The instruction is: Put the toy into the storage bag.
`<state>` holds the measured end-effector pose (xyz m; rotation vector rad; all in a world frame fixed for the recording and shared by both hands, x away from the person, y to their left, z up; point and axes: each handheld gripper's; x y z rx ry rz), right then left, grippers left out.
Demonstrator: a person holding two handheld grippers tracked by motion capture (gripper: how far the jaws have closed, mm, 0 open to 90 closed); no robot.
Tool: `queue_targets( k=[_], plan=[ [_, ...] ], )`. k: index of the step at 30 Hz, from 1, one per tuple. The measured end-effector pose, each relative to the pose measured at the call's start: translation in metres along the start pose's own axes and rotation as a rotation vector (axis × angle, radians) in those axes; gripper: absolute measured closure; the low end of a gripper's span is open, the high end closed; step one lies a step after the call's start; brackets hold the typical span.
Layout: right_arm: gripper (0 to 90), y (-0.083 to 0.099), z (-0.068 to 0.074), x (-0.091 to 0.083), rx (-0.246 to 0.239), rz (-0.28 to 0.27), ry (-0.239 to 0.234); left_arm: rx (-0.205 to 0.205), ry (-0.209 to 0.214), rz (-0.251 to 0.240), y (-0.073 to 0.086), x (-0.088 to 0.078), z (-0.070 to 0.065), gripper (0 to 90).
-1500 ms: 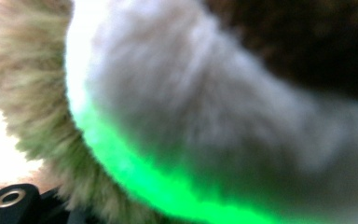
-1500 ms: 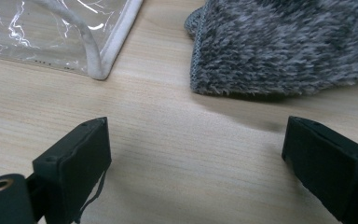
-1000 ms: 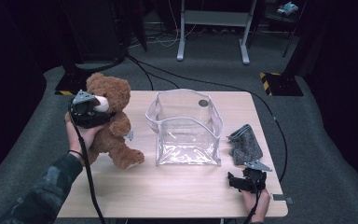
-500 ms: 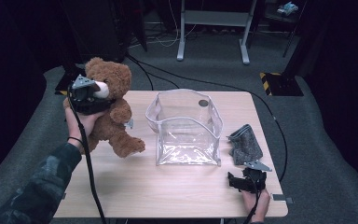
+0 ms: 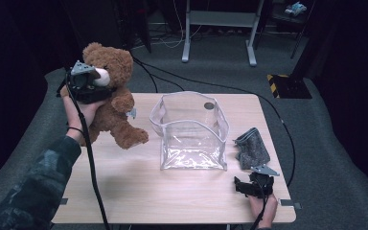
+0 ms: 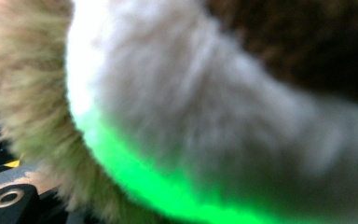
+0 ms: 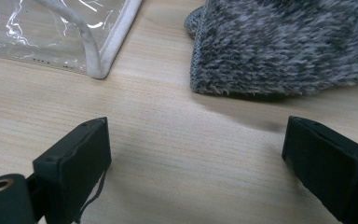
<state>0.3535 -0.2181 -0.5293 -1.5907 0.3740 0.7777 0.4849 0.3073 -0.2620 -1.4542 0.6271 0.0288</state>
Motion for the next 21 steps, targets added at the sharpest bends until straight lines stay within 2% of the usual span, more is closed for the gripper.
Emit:
queue_targets(
  k=[21],
  plan=[
    [7.2,0.0,0.0,0.0,-0.004,-0.001,0.001,0.032,-0.049,-0.065,-0.054,0.001,-0.01,47.7]
  ],
)
Point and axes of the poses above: each handheld gripper's, and its own axes: x roughly forward along the jaws, y roughly out of its underside, z roughly to its left, and after that the axes turned 3 degrees about -x, right-handed
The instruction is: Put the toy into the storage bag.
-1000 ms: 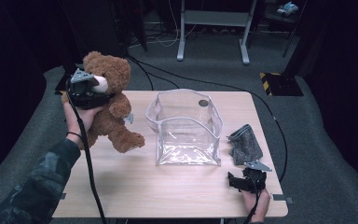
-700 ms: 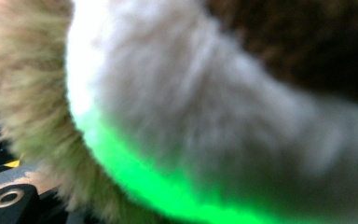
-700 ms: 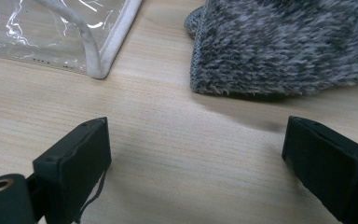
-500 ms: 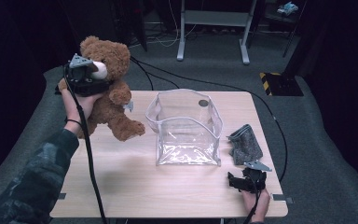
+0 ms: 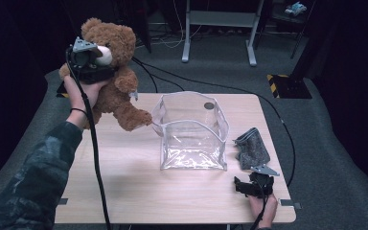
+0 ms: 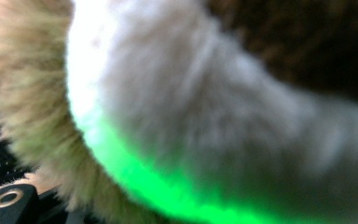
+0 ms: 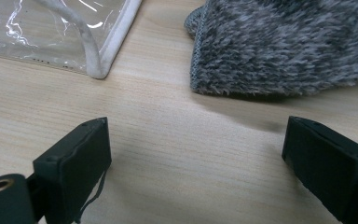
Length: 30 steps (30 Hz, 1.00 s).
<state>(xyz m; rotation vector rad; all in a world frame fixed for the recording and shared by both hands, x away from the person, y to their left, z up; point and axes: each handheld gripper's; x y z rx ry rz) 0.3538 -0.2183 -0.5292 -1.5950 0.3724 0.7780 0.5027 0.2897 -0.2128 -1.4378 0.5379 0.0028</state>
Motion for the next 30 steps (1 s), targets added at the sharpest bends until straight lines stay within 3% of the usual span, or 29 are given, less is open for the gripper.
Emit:
queue_targets(
  k=[18,30],
  plan=[
    [7.3,0.0,0.001,0.0,0.015,0.0,-0.008,-0.001,0.015,-0.047,-0.031,0.021,-0.031,46.9],
    [7.3,0.0,0.001,0.0,0.016,0.0,-0.009,0.017,0.068,-0.073,-0.045,0.044,-0.073,46.5]
  ],
)
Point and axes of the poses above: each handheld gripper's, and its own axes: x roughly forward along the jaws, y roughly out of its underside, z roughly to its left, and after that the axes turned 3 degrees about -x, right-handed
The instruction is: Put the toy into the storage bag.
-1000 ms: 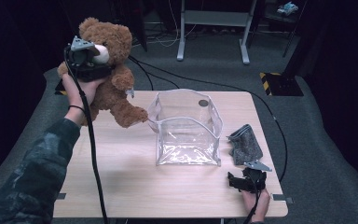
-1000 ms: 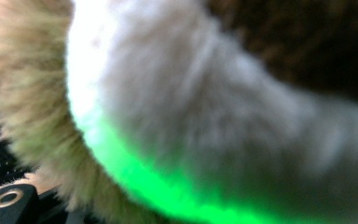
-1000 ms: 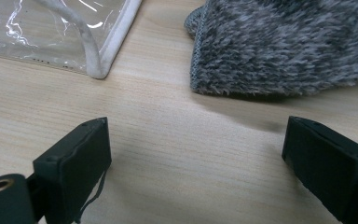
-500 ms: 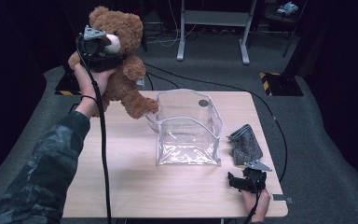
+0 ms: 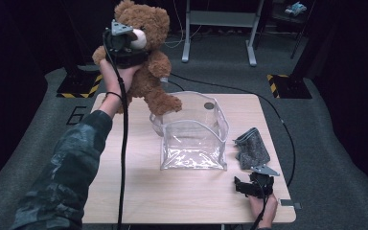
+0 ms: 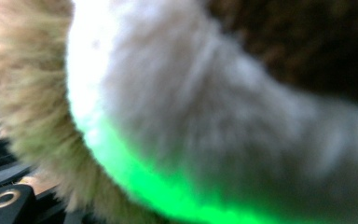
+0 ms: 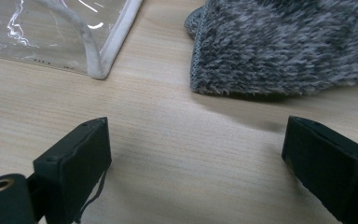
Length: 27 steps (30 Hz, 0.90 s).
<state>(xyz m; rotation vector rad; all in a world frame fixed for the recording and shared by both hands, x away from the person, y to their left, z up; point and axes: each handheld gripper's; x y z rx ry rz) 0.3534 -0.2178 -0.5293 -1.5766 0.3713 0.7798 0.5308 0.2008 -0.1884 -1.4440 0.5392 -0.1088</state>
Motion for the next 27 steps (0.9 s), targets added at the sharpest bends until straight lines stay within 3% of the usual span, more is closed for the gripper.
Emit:
queue_targets(
  k=[7,15,19,27],
  plan=[
    [7.4,0.0,0.0,0.0,0.0,0.003,0.0,0.01,0.035,-0.023,-0.005,0.015,-0.027,46.1],
    [7.3,0.0,-0.001,0.0,0.0,0.002,-0.003,-0.021,0.094,-0.05,-0.003,0.034,-0.056,45.8],
    [7.4,0.0,-0.001,0.0,0.001,0.001,-0.005,-0.015,0.118,-0.048,-0.002,0.041,-0.065,45.6],
    [7.3,0.0,-0.001,0.0,-0.002,0.0,-0.007,-0.058,0.136,-0.064,0.007,0.057,-0.08,45.3]
  ],
)
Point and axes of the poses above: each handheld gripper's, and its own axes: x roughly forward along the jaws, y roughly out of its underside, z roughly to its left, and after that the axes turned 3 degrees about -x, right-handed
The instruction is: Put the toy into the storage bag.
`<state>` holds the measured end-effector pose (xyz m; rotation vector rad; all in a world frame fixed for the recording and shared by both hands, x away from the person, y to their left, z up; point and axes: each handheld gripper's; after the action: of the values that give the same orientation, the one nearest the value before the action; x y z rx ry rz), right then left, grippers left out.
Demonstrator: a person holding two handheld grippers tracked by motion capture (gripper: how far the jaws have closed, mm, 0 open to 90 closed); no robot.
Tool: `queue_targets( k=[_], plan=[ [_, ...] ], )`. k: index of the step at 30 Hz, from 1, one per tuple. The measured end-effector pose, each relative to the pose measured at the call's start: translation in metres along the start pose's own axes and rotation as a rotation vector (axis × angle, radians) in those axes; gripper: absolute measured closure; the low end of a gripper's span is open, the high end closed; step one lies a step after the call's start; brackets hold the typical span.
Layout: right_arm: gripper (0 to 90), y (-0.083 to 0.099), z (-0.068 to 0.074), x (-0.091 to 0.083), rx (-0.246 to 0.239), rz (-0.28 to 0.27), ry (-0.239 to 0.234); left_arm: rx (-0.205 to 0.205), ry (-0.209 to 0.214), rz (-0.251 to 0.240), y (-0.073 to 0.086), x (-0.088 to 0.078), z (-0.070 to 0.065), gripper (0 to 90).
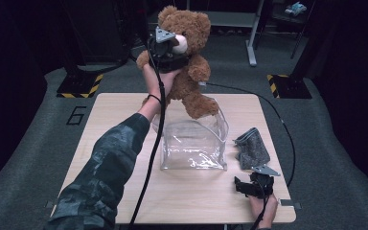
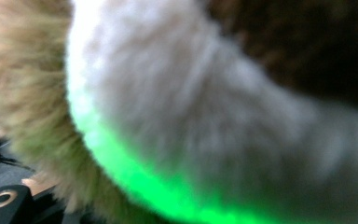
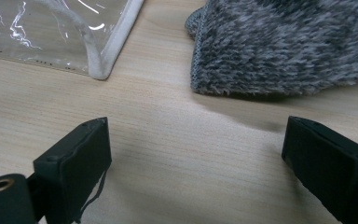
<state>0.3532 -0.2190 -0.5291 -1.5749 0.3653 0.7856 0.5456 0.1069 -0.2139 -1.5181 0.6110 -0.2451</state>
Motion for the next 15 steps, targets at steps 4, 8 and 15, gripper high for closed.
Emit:
queue_targets(
  k=[4,8,15],
  plan=[
    [7.4,0.0,0.0,0.0,0.003,0.001,-0.003,0.011,0.001,0.008,0.005,0.006,-0.004,45.2],
    [7.3,0.0,0.0,0.0,0.003,0.001,-0.003,-0.005,-0.009,-0.007,0.007,0.011,-0.005,45.1],
    [7.3,0.0,0.0,0.0,0.015,-0.005,-0.005,-0.006,-0.018,0.013,0.019,0.022,-0.006,44.9]
  ],
)
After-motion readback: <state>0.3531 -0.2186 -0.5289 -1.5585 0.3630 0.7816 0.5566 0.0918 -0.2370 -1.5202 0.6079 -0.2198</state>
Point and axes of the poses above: each handheld gripper's, and its own axes: x roughly forward along the jaws, y roughly out of its underside, z roughly to its left, and after that the axes turned 3 degrees about -x, right-handed
